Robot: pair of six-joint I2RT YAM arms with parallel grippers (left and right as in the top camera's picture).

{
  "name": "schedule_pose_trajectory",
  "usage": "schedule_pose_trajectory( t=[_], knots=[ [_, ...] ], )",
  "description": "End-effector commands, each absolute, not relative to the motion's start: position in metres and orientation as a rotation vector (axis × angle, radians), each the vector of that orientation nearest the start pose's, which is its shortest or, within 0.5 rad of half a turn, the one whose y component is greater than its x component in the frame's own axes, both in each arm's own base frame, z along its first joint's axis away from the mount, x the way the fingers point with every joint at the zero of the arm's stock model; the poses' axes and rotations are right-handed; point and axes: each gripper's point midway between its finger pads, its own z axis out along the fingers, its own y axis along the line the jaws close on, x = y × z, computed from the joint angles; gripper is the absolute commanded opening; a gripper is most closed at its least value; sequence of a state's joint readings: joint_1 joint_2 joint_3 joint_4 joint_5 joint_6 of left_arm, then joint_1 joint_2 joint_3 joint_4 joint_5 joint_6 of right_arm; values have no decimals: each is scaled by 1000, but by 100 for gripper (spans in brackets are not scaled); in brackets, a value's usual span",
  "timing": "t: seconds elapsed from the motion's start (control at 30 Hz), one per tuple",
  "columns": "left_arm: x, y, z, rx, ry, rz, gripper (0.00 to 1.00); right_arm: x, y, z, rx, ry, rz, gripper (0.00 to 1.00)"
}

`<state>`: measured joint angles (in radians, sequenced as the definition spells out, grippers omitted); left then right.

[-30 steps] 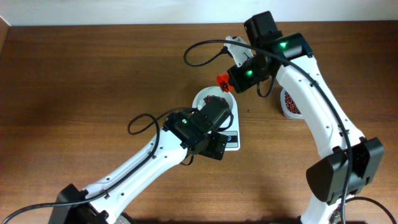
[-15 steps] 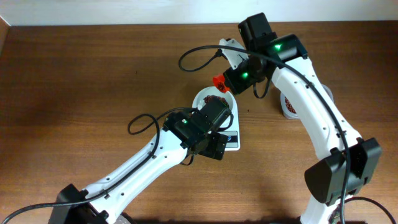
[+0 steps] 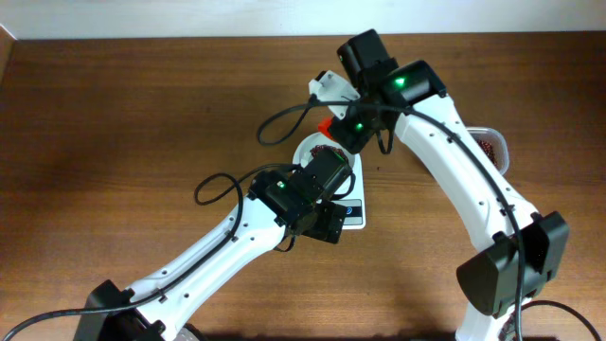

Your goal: Scoop item into bowl and weigh 50g on scale

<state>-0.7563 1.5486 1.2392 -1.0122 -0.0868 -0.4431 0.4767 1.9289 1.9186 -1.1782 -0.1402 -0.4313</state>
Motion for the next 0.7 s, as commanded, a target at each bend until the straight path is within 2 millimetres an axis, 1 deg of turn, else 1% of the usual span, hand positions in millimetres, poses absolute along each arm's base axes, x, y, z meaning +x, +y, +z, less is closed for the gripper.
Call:
schedule_pose_trajectory(
  t=[0.0, 0.03, 0.07, 0.1, 0.13, 0.17, 0.2, 0.23, 0.27, 0.5, 0.53, 0.57, 0.67],
  knots=[
    [247, -211, 120, 418, 2858, -81, 99, 398, 226, 209, -1204, 2405, 53, 4],
    [247, -211, 120, 418, 2858, -81, 99, 395, 227, 208, -1298, 2365, 43, 4],
    [247, -211, 120, 418, 2858, -81, 99, 407, 219, 212, -1224, 2368, -62, 4],
    [247, -211, 120, 418, 2858, -81, 99, 411, 219, 214, -1161, 2379, -61, 4],
    [247, -211, 120, 418, 2858, -81, 99, 403, 227, 212, -1277, 2341, -7, 4],
    [247, -211, 120, 418, 2858, -81, 99, 405, 227, 212, -1268, 2338, -15, 4],
    [247, -211, 120, 417, 2858, -81, 99, 404, 228, 212, -1232, 2357, 15, 4],
    [247, -211, 120, 418, 2858, -81, 99, 394, 236, 210, -1362, 2309, 74, 4],
    [247, -211, 120, 418, 2858, -81, 99, 392, 237, 210, -1381, 2304, 86, 4],
    [247, -211, 120, 418, 2858, -81, 99, 392, 237, 210, -1375, 2307, 89, 6],
    [247, -211, 120, 418, 2858, -81, 99, 393, 236, 210, -1359, 2314, 92, 6],
    [247, -211, 120, 418, 2858, -81, 99, 396, 236, 211, -1305, 2334, 107, 6],
    [247, -211, 120, 418, 2858, -81, 99, 411, 223, 214, -1110, 2401, 158, 6]
  ],
)
